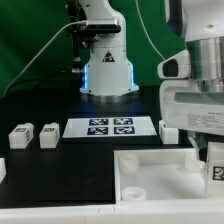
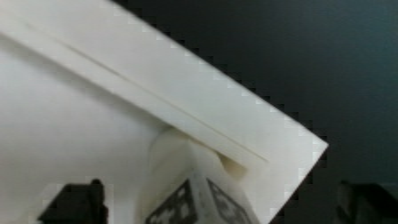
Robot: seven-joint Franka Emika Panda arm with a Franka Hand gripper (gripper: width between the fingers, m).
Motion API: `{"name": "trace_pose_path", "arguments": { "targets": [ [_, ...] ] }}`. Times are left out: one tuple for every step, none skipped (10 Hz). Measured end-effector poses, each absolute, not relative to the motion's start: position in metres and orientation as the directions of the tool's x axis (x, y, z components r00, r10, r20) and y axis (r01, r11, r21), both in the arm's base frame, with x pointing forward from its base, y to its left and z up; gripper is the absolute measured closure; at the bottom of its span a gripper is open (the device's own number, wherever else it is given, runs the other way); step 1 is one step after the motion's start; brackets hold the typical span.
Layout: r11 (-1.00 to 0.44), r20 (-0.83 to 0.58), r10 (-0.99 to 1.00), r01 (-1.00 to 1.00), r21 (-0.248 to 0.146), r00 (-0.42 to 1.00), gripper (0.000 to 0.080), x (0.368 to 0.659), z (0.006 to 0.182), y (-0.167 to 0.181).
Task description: Assemble one leg
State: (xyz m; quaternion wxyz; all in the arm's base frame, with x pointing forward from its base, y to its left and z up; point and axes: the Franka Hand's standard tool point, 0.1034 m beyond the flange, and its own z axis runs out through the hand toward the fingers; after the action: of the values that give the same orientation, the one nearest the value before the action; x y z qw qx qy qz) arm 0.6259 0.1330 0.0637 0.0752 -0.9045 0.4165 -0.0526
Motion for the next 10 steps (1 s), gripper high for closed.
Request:
{"name": "trace_pose_path", "arguments": {
  "targets": [
    [-0.702, 0.048, -0.706, -0.690, -0.174, 0.706, 0.0151, 0.626, 0.064, 0.132],
    [-0.829, 0.078, -0.554, -0.541, -0.145, 0.829, 0.0151, 0.630, 0.067, 0.125],
    [-0.901, 0.108, -0.430, -0.418, -0.119, 0.896, 0.0151, 0.637, 0.072, 0.121],
    [-0.938, 0.130, -0.344, -0.333, -0.098, 0.930, 0.0151, 0.639, 0.075, 0.122],
    [-0.925, 0.126, -0.376, -0.364, -0.106, 0.918, 0.0151, 0.639, 0.074, 0.123],
    [-0.917, 0.123, -0.396, -0.384, -0.109, 0.910, 0.0291, 0.639, 0.074, 0.123],
    [-0.918, 0.124, -0.394, -0.383, -0.108, 0.911, 0.0447, 0.639, 0.074, 0.122],
    [-0.880, 0.113, -0.473, -0.461, -0.116, 0.874, 0.0447, 0.639, 0.074, 0.120],
    [-0.826, 0.099, -0.562, -0.550, -0.124, 0.821, 0.0491, 0.638, 0.073, 0.117],
    [-0.759, 0.084, -0.650, -0.638, -0.133, 0.755, 0.0492, 0.638, 0.072, 0.115]
  ]
}}
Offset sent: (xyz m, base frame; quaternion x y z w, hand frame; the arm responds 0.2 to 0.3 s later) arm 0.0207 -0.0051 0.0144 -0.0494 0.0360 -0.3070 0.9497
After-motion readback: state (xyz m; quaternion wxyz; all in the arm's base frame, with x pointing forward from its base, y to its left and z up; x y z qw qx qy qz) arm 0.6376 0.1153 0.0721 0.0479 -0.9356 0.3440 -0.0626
